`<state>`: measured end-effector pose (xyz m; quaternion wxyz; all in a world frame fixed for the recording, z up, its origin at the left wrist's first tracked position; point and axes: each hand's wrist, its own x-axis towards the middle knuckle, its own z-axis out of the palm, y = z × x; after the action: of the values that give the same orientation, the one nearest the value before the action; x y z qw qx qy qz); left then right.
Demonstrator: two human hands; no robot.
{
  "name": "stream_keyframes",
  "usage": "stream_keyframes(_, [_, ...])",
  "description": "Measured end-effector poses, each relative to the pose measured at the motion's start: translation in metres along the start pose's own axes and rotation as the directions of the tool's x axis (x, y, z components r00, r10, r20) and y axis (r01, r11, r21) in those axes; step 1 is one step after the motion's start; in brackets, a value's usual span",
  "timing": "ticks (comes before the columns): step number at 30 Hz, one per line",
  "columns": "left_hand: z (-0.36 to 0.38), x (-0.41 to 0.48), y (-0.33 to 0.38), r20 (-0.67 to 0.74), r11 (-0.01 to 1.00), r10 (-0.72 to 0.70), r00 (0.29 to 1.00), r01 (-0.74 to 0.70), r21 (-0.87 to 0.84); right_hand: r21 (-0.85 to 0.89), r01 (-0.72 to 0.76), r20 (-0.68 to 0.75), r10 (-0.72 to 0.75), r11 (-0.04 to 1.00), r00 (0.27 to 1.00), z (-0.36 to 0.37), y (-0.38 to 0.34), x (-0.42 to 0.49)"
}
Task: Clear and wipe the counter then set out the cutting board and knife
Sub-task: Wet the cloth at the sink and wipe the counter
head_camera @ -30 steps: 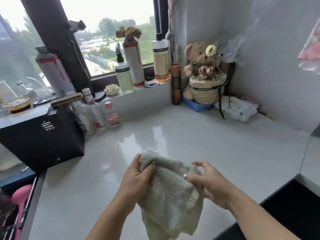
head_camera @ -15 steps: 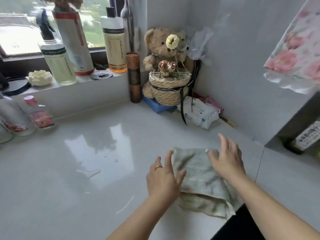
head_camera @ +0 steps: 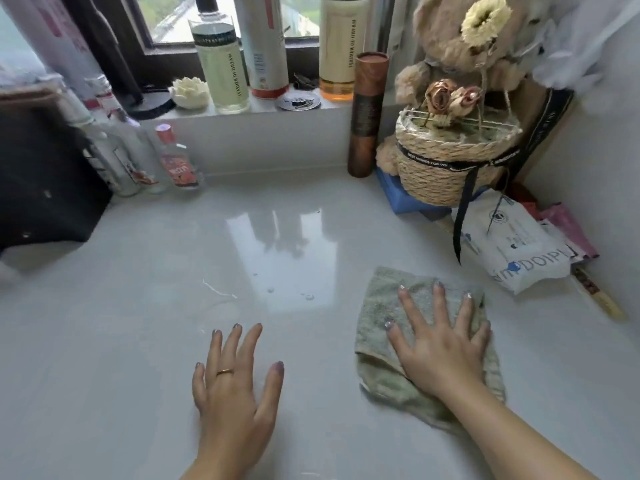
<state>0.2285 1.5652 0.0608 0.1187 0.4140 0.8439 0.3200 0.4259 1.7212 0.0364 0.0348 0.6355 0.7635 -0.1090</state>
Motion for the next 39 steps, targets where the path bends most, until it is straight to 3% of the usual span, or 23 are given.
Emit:
stream_keyframes(10, [-0.054,-0.004,-0.045,-0.264,0.963,-0.268,0.927,0.267,-0.039,-0.014,0.019,-0.011,-0.019,1.0,1.0,-0.026,-0.117,0.161])
stream_keyframes(16, [-0.068,0.002,-0.07,-0.236,0.962,-0.274,0.933,0.269,-0.052,0.0,-0.005,-0.015,0.005,1.0,1.0,-0.024,-0.148,0.175])
stream_keyframes(21, [-0.071,0.014,-0.081,-0.196,0.97,-0.244,0.95,0.236,-0.062,-0.006,0.183,-0.017,-0.183,0.983,0.983,-0.012,-0.189,0.148])
stream_keyframes(28, [-0.094,0.022,-0.112,-0.171,0.961,-0.275,0.946,0.271,-0.051,-0.002,0.447,0.023,-0.447,0.894,0.894,0.005,-0.258,0.077])
stream_keyframes(30, [-0.101,0.023,-0.12,-0.198,0.959,-0.285,0.938,0.281,-0.049,0.023,0.554,0.019,-0.554,0.832,0.832,0.019,-0.287,0.029])
stream_keyframes(34, [-0.12,0.026,-0.135,-0.227,0.959,-0.283,0.932,0.283,-0.035,0.103,0.759,0.082,-0.766,0.642,0.637,0.047,-0.332,-0.07])
stream_keyframes(35, [-0.124,0.028,-0.138,-0.22,0.959,-0.282,0.934,0.282,-0.032,0.104,0.766,0.101,-0.773,0.634,0.626,0.048,-0.333,-0.08])
stream_keyframes(37, [-0.13,0.032,-0.145,-0.197,0.961,-0.275,0.941,0.274,-0.031,0.101,0.728,0.099,-0.735,0.678,0.671,0.046,-0.32,-0.082])
stream_keyframes(39, [-0.131,0.037,-0.148,-0.157,0.965,-0.261,0.952,0.261,-0.021,0.082,0.643,0.047,-0.648,0.761,0.76,0.045,-0.286,-0.076])
